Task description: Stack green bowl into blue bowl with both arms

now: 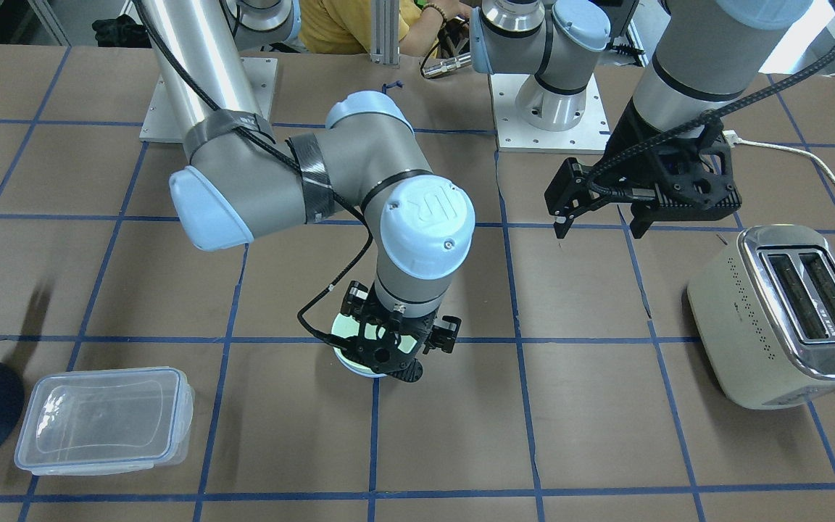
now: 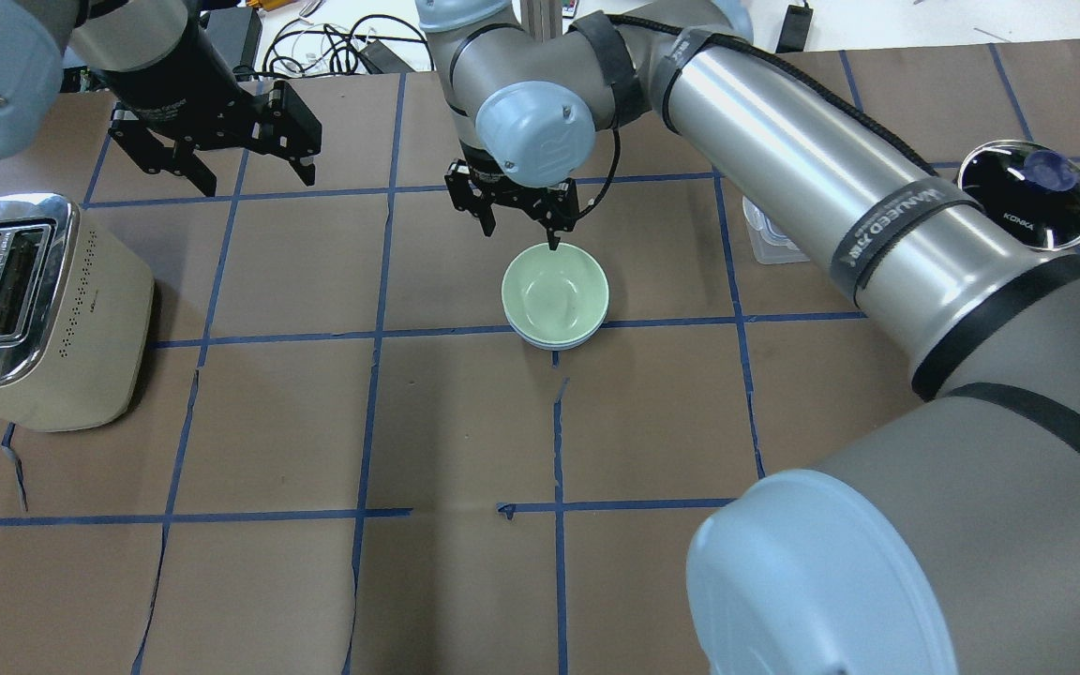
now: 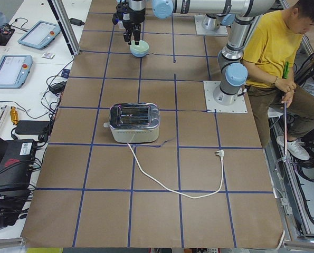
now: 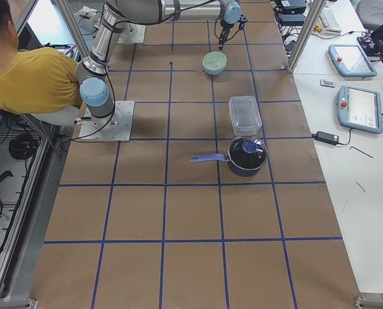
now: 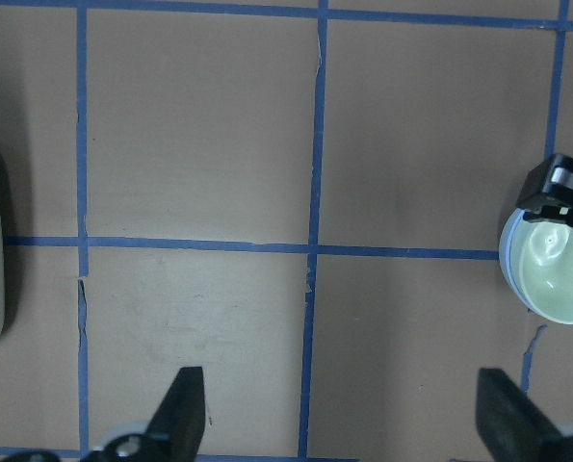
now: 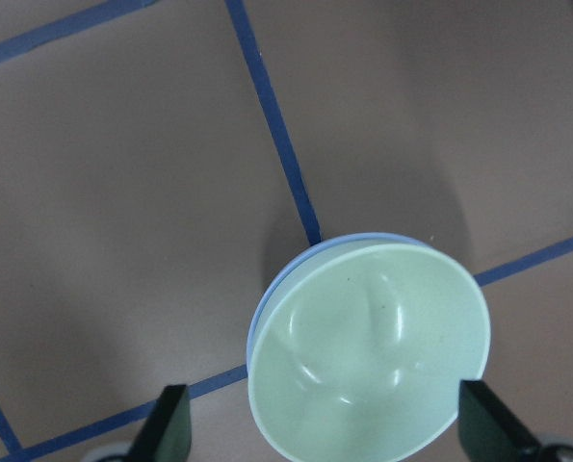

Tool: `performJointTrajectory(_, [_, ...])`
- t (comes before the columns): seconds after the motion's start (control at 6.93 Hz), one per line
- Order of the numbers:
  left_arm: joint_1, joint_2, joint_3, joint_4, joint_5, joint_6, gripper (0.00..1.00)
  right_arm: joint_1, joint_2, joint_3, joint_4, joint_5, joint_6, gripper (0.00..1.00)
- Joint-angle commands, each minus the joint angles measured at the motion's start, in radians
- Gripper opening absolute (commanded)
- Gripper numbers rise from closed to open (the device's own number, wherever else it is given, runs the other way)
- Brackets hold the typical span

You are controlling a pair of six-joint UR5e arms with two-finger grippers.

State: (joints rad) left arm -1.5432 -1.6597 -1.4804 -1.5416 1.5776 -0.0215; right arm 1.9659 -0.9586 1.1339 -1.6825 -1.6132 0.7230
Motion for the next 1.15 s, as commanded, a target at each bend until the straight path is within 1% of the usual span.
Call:
performJointTrajectory(0.0, [0.000,0.000,0.000,0.000,-0.001,0.000,1.00,-0.057,-0.092,0.007,0.076,-0.007,-0.167,1.00])
performJointTrajectory(0.14, [0.000,0.000,0.000,0.000,-0.001,0.000,1.00,-0.097,-0.124,0.007,0.092,-0.011,-0.271,1.00])
performJointTrajectory(0.43, [0.000,-0.002,0.002,0.003,0.004,0.000,1.00,-0.221,-0.193,0.007,0.095,-0.013,-0.406,1.00])
performJointTrajectory(0.58, [0.000,0.000,0.003,0.000,0.002,0.000,1.00,-0.270,-0.222,0.024,0.119,-0.011,-0.531,1.00])
performJointTrajectory(0.72, [0.000,0.000,0.003,0.000,0.001,0.000,1.00,-0.309,-0.277,0.077,0.136,-0.014,-0.628,1.00])
performJointTrajectory(0.87, [0.000,-0.002,0.005,0.003,0.002,0.000,1.00,-0.343,-0.358,0.190,0.135,-0.011,-0.640,1.00])
performJointTrajectory(1.01, [0.000,-0.002,0.005,0.001,0.001,0.000,1.00,-0.369,-0.462,0.330,0.110,-0.010,-0.645,1.00])
